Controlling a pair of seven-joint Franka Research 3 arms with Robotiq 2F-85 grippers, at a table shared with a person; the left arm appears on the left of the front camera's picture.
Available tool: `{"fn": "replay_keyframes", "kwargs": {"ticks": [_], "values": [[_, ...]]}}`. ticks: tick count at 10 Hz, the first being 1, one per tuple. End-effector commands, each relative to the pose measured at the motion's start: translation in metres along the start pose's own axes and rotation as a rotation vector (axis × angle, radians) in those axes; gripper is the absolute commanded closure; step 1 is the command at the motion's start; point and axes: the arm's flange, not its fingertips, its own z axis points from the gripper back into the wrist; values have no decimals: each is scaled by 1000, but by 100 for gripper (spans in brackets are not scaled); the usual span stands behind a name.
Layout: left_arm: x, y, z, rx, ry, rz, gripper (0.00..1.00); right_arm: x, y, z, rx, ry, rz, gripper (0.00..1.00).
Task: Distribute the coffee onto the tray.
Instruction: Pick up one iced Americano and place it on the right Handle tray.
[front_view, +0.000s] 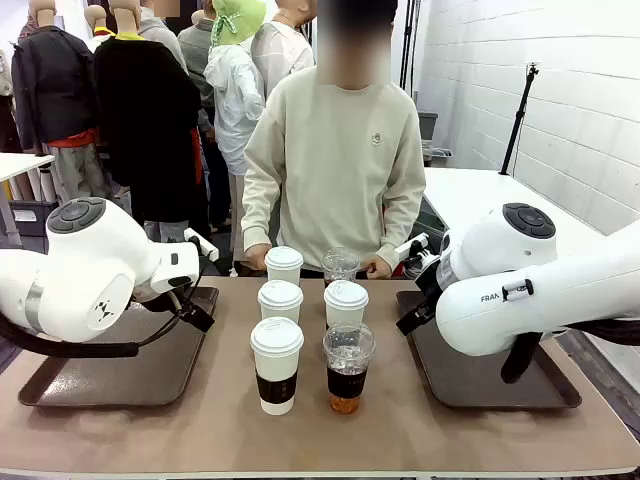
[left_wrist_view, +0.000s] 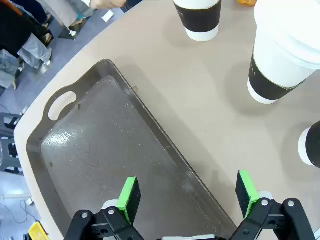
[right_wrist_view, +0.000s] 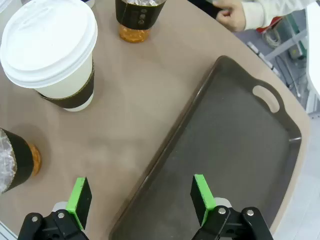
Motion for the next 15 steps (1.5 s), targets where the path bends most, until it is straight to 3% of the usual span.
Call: {"fn": "replay_keyframes", "kwargs": {"ticks": [1,11,15], "values": [[0,0,0,-3,-1,1,0,-1,0,1,-2,-7,7,0],[0,0,0,0,0,0,0,0,0,0,0,0,0,0],[32,21,51,-29,-67,53,0,12,-25,55,163,-99,-88,0]]}}
